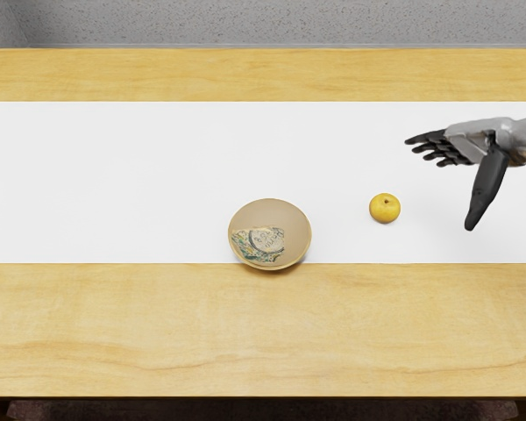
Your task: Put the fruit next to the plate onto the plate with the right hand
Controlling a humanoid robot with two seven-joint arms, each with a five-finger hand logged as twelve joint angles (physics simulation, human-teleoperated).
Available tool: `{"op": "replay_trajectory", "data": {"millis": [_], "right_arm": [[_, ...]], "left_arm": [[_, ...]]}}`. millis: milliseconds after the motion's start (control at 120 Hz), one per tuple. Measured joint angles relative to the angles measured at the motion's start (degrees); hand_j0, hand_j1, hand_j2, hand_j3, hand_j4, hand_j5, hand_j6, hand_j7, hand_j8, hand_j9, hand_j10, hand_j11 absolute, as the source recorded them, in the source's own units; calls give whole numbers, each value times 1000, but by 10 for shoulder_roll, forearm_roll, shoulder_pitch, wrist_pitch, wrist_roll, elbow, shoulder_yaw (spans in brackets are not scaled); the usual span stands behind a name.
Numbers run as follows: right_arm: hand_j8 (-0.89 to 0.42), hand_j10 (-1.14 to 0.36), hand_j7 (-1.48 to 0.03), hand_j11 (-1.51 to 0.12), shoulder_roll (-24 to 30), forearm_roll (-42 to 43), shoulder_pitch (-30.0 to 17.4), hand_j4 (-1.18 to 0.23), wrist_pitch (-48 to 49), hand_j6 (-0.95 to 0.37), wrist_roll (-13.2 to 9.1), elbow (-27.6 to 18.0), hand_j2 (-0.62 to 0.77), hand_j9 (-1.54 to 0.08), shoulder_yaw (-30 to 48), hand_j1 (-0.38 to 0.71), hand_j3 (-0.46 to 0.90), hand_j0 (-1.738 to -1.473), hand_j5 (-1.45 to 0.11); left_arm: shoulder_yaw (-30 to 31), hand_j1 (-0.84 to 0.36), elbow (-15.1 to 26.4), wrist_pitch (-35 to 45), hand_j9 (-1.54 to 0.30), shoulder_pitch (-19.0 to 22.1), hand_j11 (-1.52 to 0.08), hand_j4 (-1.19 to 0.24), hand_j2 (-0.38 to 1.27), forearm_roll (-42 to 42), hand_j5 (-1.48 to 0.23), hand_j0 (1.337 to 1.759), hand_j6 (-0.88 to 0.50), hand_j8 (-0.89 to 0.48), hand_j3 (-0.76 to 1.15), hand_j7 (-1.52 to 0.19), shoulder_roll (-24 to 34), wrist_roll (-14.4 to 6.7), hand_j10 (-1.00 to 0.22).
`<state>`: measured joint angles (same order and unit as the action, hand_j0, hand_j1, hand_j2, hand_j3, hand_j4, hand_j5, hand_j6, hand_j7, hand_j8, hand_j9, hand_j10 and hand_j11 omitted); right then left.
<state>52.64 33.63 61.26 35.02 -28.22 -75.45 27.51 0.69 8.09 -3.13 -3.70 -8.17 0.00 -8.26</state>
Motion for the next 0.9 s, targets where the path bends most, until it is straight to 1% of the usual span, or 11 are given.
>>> {"op": "replay_trajectory", "data": {"millis": [208,317,383,417,483,550,608,700,808,900], "right_arm": [[-5,-4,0,0,-1,-11,5,-5,0,-6,-2,-5,0,0,4,-349,0,-1658,-1],[-5,-3,0,0,3,-14,14,-4,0,-6,-8,-6,0,0,6,-349,0,-1658,-1],[-5,-3,0,0,2,-37,16,-4,0,-6,-13,-8,0,0,6,-349,0,-1658,-1],[-5,-3,0,0,0,-45,17,-4,0,-6,-19,-9,0,0,6,-349,0,-1658,-1],[-4,-3,0,0,-9,-55,20,-4,0,-6,-42,-11,0,0,7,-349,0,-1658,-1],[-4,-3,0,0,-16,-57,25,-4,0,-6,-54,-11,0,0,9,-349,0,-1658,-1],[-4,-3,0,0,-19,-39,30,-4,0,-5,-60,-15,0,0,11,-349,0,-1658,-1],[-4,-3,0,0,-29,28,34,-4,-1,-5,-65,-40,0,0,11,-349,0,-1658,-1],[-4,-3,0,0,-73,112,36,-4,-20,-5,-67,-57,0,0,8,-349,0,-1658,-1],[-4,-3,0,0,-103,151,36,-4,-47,-5,-67,-62,0,0,5,-349,0,-1658,-1]], "left_arm": [[0,325,0,0,-26,0,-26,-20,4,0,-26,1658,-20,-20,0,-26,0,0,-20],[0,325,0,0,-26,-1,-26,-20,4,0,-26,1658,-20,-20,0,-26,0,0,-20],[0,325,0,0,-26,-1,-26,-20,4,0,-26,1658,-20,-20,0,-26,0,0,-20],[0,325,0,0,-26,-1,-26,-20,4,0,-26,1658,-20,-20,0,-26,0,0,-20],[0,325,0,0,-26,-1,-26,-20,4,0,-26,1658,-20,-20,0,-26,0,0,-20],[0,325,0,0,-26,-1,-26,-20,4,0,-26,1658,-20,-20,0,-26,0,0,-20],[0,325,0,0,-26,-1,-26,-20,4,0,-26,1658,-20,-20,0,-26,0,0,-20],[0,325,0,0,-26,-1,-26,-20,4,0,-26,1658,-20,-20,0,-26,0,0,-20],[0,325,0,0,-26,0,-26,-20,4,0,-26,1658,-20,-20,0,-26,0,0,-20],[0,325,0,0,-26,0,-26,-20,4,0,-26,1658,-21,-21,0,-26,0,0,-20]]}}
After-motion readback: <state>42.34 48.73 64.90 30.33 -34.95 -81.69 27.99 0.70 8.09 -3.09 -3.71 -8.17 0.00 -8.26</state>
